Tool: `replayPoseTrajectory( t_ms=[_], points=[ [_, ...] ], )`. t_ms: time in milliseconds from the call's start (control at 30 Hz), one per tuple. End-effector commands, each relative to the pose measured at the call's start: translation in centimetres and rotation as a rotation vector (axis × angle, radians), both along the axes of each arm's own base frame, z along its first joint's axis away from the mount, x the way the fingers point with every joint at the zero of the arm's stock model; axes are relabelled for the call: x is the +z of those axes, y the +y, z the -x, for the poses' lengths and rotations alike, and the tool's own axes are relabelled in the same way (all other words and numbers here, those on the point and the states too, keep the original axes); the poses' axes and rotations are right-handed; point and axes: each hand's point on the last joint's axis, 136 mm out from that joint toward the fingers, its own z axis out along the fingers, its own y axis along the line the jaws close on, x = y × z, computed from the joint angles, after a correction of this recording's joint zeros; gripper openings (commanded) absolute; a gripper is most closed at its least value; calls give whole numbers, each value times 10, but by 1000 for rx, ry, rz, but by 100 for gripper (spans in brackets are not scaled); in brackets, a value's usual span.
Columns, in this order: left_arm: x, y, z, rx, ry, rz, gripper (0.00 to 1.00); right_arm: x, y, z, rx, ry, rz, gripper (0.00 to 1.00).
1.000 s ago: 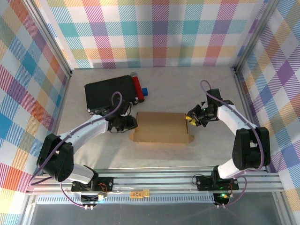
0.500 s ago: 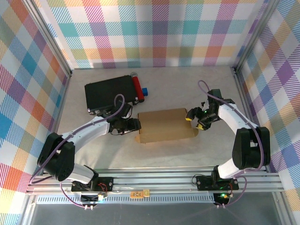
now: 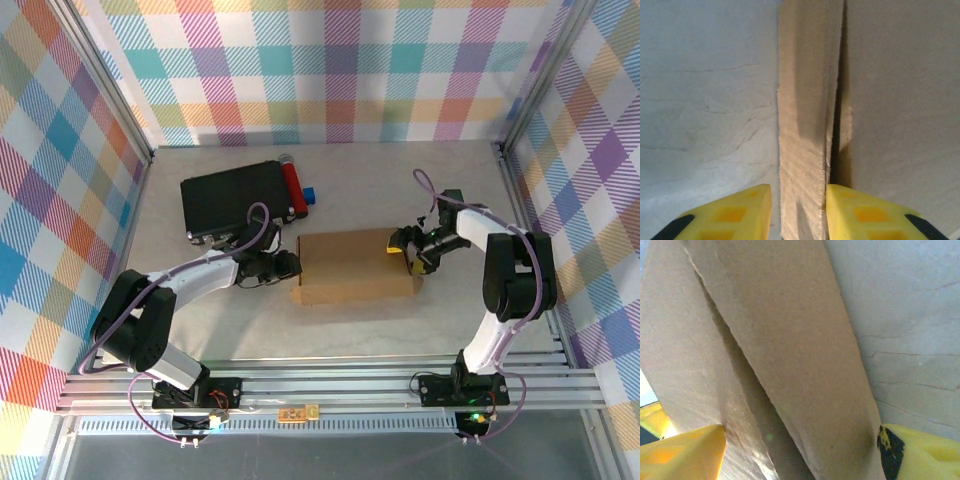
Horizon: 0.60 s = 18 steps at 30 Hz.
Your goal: Fold the paper box
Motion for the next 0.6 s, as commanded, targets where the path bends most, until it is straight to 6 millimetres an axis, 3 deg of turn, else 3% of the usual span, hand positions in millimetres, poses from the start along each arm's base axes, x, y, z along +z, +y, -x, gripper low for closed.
replayPoseTrajectory(
  t_ms=[0,233,400,567],
  points=[
    [-15,15,4,36,18,-26,28,2,6,-6,30,-25,-52,80],
    [-22,27,6,43,40,-33,20,19,20,-11,56,-67,-161,82],
    [-29,37,8,40,64,-52,16,18,7,-9,76,-64,-63,85],
    [-34,40,10,27,79,-61,15,27,4,-13,57,-85,-79,93]
  ],
)
